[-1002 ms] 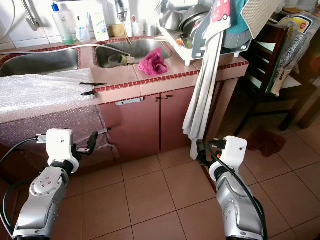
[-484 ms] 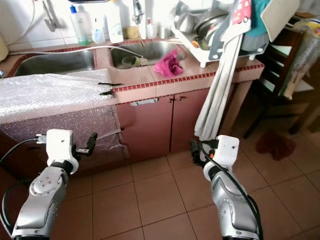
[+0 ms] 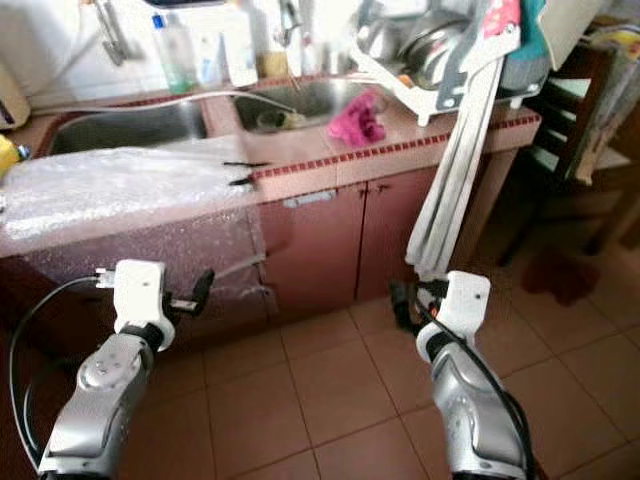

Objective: Kitchen organization

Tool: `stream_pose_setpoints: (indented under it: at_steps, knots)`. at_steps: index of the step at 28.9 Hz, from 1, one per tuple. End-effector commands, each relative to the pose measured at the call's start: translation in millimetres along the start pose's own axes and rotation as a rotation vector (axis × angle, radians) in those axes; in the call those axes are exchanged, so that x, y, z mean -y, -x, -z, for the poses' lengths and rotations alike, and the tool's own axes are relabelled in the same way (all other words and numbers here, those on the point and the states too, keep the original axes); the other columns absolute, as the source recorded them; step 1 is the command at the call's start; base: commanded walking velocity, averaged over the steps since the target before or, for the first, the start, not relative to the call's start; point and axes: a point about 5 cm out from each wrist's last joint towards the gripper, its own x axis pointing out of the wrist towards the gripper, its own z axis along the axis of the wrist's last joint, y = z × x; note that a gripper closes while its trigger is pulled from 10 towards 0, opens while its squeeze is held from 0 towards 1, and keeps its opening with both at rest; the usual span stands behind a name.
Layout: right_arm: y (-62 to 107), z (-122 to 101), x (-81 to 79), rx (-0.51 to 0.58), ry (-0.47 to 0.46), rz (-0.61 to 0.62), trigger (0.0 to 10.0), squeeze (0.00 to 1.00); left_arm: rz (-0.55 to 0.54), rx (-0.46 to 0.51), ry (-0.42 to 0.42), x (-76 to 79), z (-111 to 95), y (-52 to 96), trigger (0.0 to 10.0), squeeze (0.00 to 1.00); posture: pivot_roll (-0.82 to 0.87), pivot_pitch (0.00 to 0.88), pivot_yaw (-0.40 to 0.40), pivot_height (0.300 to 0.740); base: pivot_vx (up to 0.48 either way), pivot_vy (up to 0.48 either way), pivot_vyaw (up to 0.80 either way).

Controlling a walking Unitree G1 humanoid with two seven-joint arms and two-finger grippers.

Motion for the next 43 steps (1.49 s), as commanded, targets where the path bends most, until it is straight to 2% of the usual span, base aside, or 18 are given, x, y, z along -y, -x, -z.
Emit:
stream_pose_setpoints:
  at_steps: [1, 2, 4, 5, 8, 12, 16, 19, 22, 26, 31, 33, 37, 40, 43]
  knots:
    - [-1.1, -2, -7.6, 0.011, -0.003, -0.019, 10.0, 0.00, -0.031, -0.011, -0.018, -10.7, 0, 0.5, 10.0, 0.00, -0.01, 0.000, 0.041, 0.740, 0.000, 0.469, 0.00]
    - [-1.0, -2, -7.7, 0.012, 0.012, -0.018, 10.0, 0.00, -0.031, -0.011, -0.018, -10.6, 0, 0.6, 10.0, 0.00, -0.01, 0.000, 0.041, 0.740, 0.000, 0.469, 0.00]
    - [-1.2, -5, -8.8, 0.028, 0.107, -0.021, 10.0, 0.00, -0.031, -0.013, -0.019, -10.7, 0, 0.5, 10.0, 0.00, -0.01, 0.000, 0.040, 0.740, 0.000, 0.471, 0.00]
    - [-1.2, -5, -8.8, 0.028, 0.107, -0.021, 10.0, 0.00, -0.031, -0.013, -0.019, -10.7, 0, 0.5, 10.0, 0.00, -0.01, 0.000, 0.040, 0.740, 0.000, 0.472, 0.00]
    - [0.1, -14, 1.9, 0.090, 0.272, 0.009, 10.0, 0.00, -0.035, -0.018, -0.028, -11.5, 1, 0.9, 10.0, 0.00, 0.00, 0.000, 0.037, 0.740, 0.000, 0.472, 0.00]
    - [3.3, -16, 12.5, 0.091, 0.301, 0.024, 10.0, 0.00, -0.042, -0.024, -0.028, -13.8, 2, 2.0, 10.0, 0.00, 0.00, 0.000, 0.034, 0.740, 0.000, 0.419, 0.00]
    - [8.6, -16, 21.6, 0.089, 0.355, 0.017, 10.0, 0.00, -0.038, -0.004, -0.027, -13.8, 0, 2.3, 10.0, 0.00, 0.00, 0.000, 0.035, 0.740, 0.000, 0.000, 0.00]
    - [11.2, -18, 26.3, 0.096, 0.357, 0.017, 10.0, 0.00, -0.054, 0.028, -0.015, -14.5, -6, 1.1, 10.0, 0.00, 0.00, 0.000, 0.038, 0.740, 0.000, 0.000, 0.00]
    - [12.4, -20, 32.7, 0.093, 0.399, 0.043, 10.0, 0.00, -0.173, 0.118, -0.090, -22.9, -17, 2.1, 10.0, 0.00, 0.00, 0.000, 0.039, 0.740, 0.000, 0.000, 0.00]
    - [11.3, -22, 28.5, 0.118, 0.340, 0.027, 10.0, 0.00, -0.137, 0.102, -0.069, -21.5, -20, 0.4, 10.0, 0.00, 0.00, 0.000, 0.044, 0.740, 0.000, 0.000, 0.00]
    - [11.3, -20, 17.2, 0.129, 0.342, -0.013, 10.0, 0.00, -0.127, 0.093, -0.061, -17.1, -17, -0.2, 10.0, 0.00, 0.00, 0.000, 0.045, 0.740, 0.000, 0.000, 0.00]
    - [10.6, -19, 15.1, 0.123, 0.370, -0.023, 10.0, 0.00, -0.125, 0.092, -0.080, -15.0, -17, -1.1, 10.0, 0.00, 0.00, 0.000, 0.041, 0.740, 0.000, 0.000, 0.63]
    - [9.2, -19, 14.3, 0.120, 0.360, -0.025, 10.0, 0.00, -0.107, 0.088, -0.092, -11.6, -16, -2.7, 10.0, 0.00, 0.00, 0.000, 0.037, 0.740, 0.000, 0.000, 0.80]
    - [8.1, -20, 15.8, 0.121, 0.356, -0.022, 10.0, 0.00, -0.121, 0.093, -0.086, -12.2, -17, -3.2, 10.0, 0.00, 0.00, 0.000, 0.037, 0.740, 0.000, 0.000, 0.80]
    - [7.6, -22, 16.8, 0.126, 0.326, -0.020, 10.0, 0.00, -0.171, 0.093, -0.127, -18.7, -17, -1.8, 10.0, 0.00, 0.01, 0.000, 0.025, 0.740, 0.000, 0.000, 0.21]
